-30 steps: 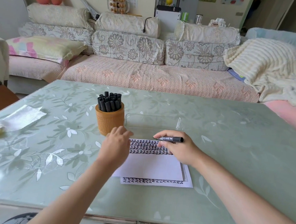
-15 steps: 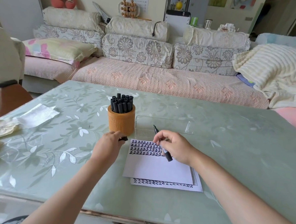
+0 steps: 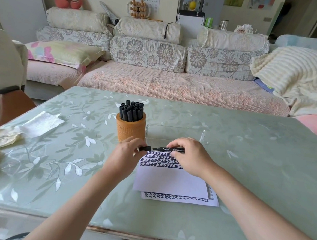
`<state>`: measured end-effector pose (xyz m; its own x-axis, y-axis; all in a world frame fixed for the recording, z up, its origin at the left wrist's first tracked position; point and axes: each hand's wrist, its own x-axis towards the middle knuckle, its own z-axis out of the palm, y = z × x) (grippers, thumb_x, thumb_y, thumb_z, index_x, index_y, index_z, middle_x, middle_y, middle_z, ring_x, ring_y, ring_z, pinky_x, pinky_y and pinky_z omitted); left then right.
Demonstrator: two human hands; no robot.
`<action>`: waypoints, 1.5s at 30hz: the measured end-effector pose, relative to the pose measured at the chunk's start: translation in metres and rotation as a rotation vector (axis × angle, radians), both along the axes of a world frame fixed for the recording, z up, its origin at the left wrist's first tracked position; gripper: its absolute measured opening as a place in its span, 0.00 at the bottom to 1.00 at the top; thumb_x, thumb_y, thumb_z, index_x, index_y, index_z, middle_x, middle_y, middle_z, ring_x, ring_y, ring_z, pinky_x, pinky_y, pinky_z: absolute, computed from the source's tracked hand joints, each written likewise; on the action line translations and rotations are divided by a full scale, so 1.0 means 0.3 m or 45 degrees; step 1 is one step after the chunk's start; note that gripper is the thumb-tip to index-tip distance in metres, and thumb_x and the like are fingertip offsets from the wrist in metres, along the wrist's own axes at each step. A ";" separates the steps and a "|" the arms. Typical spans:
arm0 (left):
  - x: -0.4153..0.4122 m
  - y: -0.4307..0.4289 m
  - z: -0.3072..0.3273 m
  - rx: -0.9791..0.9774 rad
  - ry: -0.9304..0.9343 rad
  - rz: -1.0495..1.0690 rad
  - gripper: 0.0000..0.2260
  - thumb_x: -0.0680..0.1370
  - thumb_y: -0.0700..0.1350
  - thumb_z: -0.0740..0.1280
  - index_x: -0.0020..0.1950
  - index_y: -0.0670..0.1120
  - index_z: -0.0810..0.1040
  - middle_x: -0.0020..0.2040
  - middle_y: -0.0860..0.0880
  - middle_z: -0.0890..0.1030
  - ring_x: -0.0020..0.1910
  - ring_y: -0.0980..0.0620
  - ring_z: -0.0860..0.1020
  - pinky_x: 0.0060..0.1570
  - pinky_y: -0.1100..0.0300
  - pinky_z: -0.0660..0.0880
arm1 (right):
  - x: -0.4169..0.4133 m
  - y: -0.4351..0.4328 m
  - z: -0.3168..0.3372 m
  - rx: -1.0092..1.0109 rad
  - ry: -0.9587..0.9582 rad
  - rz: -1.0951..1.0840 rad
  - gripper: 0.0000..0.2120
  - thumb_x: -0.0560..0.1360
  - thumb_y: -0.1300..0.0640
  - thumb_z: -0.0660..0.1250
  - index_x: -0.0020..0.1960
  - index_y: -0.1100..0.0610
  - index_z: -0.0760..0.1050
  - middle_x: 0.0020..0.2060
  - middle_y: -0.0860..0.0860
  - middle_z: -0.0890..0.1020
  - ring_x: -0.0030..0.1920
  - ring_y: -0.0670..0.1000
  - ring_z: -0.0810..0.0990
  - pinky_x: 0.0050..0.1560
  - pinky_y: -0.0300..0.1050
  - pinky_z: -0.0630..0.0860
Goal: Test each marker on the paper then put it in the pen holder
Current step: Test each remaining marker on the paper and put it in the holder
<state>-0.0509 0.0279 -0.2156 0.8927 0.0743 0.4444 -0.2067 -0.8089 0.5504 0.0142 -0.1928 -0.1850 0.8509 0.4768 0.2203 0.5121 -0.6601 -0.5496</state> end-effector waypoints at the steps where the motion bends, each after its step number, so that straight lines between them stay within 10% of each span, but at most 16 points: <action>1: -0.002 -0.002 0.000 0.002 -0.002 -0.012 0.06 0.75 0.42 0.71 0.50 0.51 0.80 0.43 0.57 0.77 0.40 0.62 0.75 0.41 0.66 0.73 | 0.000 0.001 0.002 0.004 -0.005 0.003 0.09 0.74 0.57 0.70 0.52 0.45 0.82 0.43 0.38 0.78 0.52 0.45 0.74 0.55 0.41 0.70; 18: 0.001 -0.019 0.045 0.094 -0.024 -0.235 0.09 0.77 0.50 0.64 0.49 0.51 0.83 0.36 0.51 0.78 0.36 0.54 0.75 0.37 0.53 0.72 | -0.034 0.047 0.038 -0.067 -0.019 -0.011 0.05 0.71 0.46 0.73 0.46 0.42 0.81 0.41 0.41 0.83 0.44 0.45 0.79 0.44 0.40 0.72; 29: 0.023 -0.015 0.103 0.079 -0.170 -0.234 0.05 0.77 0.45 0.69 0.50 0.50 0.84 0.38 0.53 0.78 0.39 0.58 0.73 0.40 0.64 0.70 | -0.010 0.071 0.081 -0.210 0.038 0.220 0.05 0.80 0.49 0.62 0.53 0.44 0.76 0.38 0.44 0.83 0.34 0.41 0.74 0.40 0.44 0.71; 38: 0.129 0.090 0.174 -0.200 -0.498 0.213 0.08 0.76 0.42 0.67 0.55 0.46 0.80 0.52 0.51 0.78 0.52 0.51 0.74 0.55 0.59 0.70 | 0.071 0.185 0.095 0.303 -0.015 0.063 0.09 0.79 0.58 0.65 0.58 0.51 0.77 0.45 0.42 0.77 0.44 0.41 0.74 0.44 0.29 0.67; 45: 0.214 0.219 0.148 -0.497 -0.153 0.341 0.23 0.74 0.50 0.69 0.68 0.51 0.68 0.63 0.54 0.71 0.65 0.53 0.69 0.64 0.56 0.66 | 0.179 0.282 0.145 0.884 0.113 -0.130 0.05 0.78 0.61 0.67 0.48 0.51 0.76 0.46 0.53 0.85 0.47 0.49 0.85 0.48 0.51 0.81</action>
<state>0.0131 0.0935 -0.1712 0.7636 0.4759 0.4364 -0.1006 -0.5800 0.8084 0.0681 -0.1083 -0.1416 0.9126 0.1682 0.3726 0.4004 -0.1839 -0.8977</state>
